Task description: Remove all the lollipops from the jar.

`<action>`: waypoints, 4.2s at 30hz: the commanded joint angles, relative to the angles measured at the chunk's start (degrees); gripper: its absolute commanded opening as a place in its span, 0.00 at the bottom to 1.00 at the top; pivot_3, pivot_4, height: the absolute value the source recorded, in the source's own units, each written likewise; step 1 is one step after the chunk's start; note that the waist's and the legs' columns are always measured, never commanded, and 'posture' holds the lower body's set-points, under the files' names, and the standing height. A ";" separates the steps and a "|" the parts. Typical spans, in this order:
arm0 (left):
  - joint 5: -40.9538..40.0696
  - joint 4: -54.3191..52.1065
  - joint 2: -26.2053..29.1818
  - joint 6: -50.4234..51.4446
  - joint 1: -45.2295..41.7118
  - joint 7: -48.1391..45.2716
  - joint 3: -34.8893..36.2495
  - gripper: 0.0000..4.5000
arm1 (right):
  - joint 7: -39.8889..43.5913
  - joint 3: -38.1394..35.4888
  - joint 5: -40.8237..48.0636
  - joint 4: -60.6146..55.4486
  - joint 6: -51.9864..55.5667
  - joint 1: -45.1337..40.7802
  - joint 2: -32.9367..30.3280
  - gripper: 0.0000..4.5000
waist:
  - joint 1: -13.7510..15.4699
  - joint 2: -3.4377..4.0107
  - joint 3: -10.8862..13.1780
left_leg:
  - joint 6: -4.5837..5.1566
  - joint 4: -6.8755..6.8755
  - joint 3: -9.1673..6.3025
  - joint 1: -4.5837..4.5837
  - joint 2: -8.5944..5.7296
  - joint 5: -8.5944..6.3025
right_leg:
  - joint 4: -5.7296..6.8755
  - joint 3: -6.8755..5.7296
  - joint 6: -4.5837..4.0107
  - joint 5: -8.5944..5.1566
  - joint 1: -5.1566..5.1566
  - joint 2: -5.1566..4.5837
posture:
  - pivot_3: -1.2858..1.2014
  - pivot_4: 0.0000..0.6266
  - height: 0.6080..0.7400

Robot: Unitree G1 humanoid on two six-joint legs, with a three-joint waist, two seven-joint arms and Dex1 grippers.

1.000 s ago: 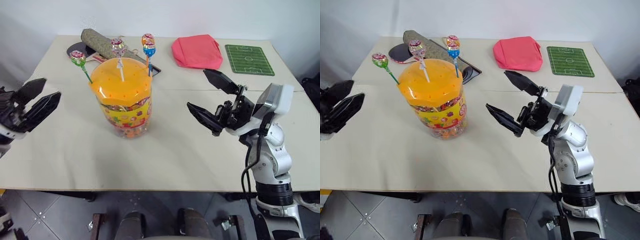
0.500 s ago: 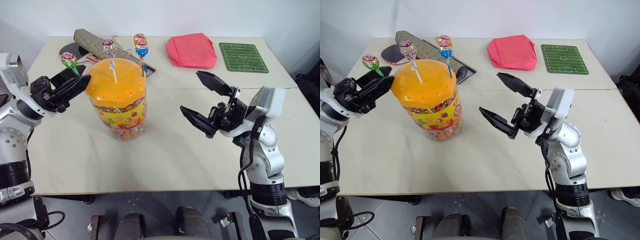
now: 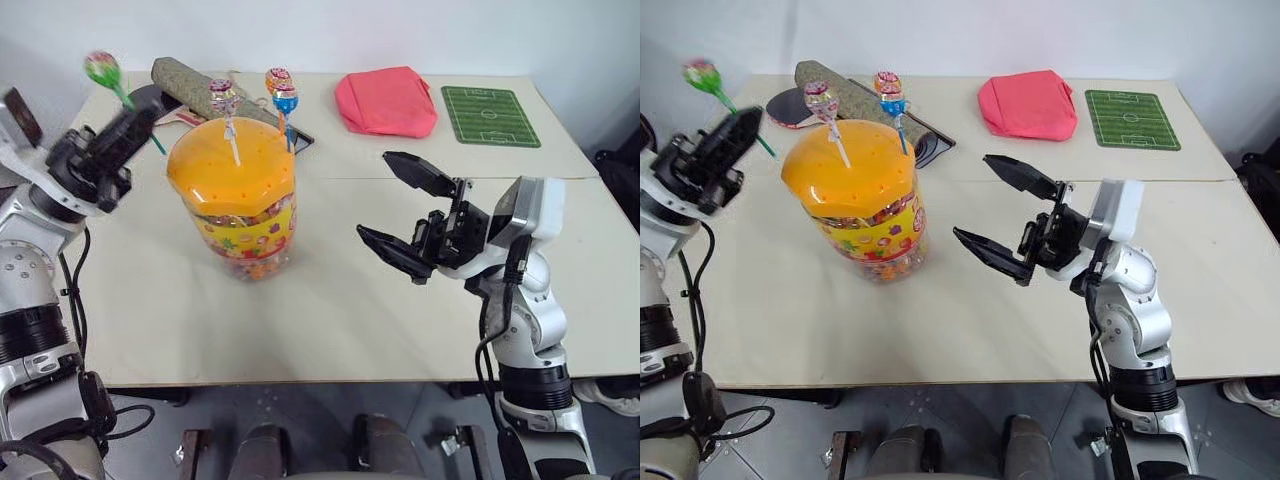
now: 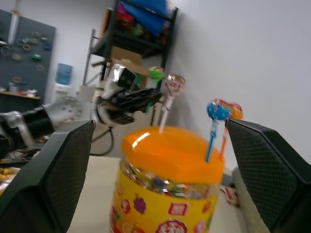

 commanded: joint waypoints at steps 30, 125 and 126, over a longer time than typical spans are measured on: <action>24.75 -8.97 11.34 -10.40 43.55 -2.92 5.01 0.74 | 6.73 2.54 -7.40 9.53 13.25 -9.97 -8.53 1.00 | 1.42 -0.05 0.05 | -0.05 -0.09 0.42 0.00 0.01 -0.10 | -0.01 -0.12 -0.06 -0.03 -0.13 -0.09 | 0.52 0.24 1.00; -0.56 -18.40 1.91 -6.92 33.78 -11.06 10.94 0.88 | -10.24 2.86 -13.77 31.81 29.46 -39.56 10.91 0.79 | -1.33 0.12 0.15 | 0.07 -0.01 1.04 -0.30 0.13 -0.21 | 0.30 -0.18 -0.09 0.08 -0.88 -0.13 | 0.52 0.24 1.00; -0.55 -18.41 1.87 -6.95 33.78 -10.94 10.97 0.88 | -10.44 3.00 -14.01 31.81 29.36 -39.55 11.41 0.71 | -1.51 0.12 0.15 | 0.07 -0.01 1.04 -0.30 0.15 -0.21 | 0.31 -0.19 -0.09 0.08 -0.88 -0.13 | 0.52 0.24 1.00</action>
